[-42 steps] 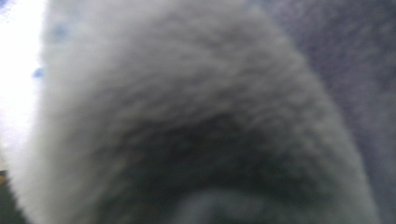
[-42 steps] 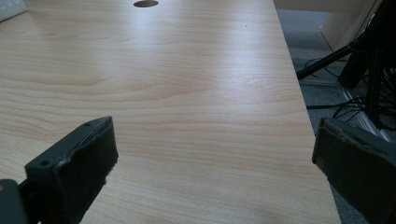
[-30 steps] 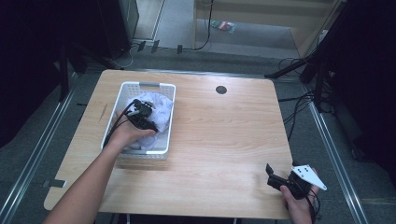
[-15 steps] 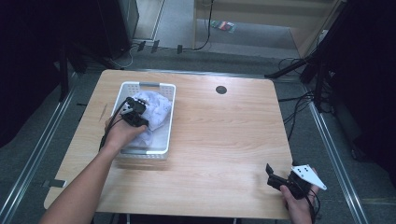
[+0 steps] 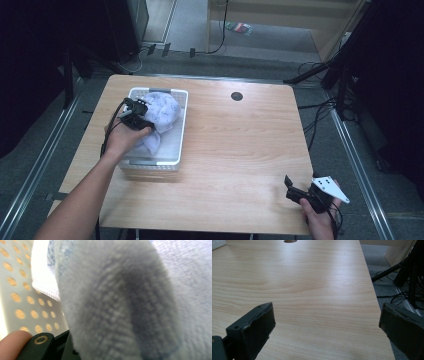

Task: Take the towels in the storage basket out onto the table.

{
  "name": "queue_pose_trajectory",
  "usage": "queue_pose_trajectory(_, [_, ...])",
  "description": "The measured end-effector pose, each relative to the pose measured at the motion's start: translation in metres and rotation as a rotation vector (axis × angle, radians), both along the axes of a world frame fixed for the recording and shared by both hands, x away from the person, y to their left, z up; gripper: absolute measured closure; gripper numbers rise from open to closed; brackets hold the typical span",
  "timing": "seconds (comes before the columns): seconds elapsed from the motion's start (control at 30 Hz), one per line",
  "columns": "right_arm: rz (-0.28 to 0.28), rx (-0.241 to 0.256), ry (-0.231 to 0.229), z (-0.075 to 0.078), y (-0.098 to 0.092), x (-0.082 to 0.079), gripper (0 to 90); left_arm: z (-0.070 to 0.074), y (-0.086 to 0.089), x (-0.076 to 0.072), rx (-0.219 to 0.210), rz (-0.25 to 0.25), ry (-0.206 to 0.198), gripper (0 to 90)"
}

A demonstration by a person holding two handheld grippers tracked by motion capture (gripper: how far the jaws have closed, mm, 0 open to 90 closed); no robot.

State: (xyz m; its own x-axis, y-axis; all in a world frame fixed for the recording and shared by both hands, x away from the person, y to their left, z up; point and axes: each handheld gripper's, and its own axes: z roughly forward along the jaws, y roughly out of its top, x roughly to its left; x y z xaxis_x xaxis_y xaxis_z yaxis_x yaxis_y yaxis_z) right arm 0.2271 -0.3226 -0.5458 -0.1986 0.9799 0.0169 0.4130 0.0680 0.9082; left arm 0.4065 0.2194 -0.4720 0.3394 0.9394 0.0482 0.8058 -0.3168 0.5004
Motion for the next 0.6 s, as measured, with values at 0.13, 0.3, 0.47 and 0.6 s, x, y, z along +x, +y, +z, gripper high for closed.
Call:
queue_pose_trajectory(0.13, [-0.001,-0.001,0.000,0.000,0.000,0.000,0.4,0.012,0.001,-0.003,-0.007,-0.013,-0.018,65.5])
queue_pose_trajectory(0.3, [-0.001,-0.001,0.000,0.000,0.000,0.000,0.4,0.023,0.002,-0.005,-0.025,-0.015,-0.041,65.4])
queue_pose_trajectory(0.47, [0.000,0.000,-0.001,0.000,0.000,0.000,0.4,0.038,0.003,-0.009,-0.042,-0.029,-0.054,65.3])
queue_pose_trajectory(0.6, [0.001,0.001,-0.001,0.000,0.000,0.000,0.4,0.047,0.003,-0.011,-0.042,-0.037,-0.063,65.1])
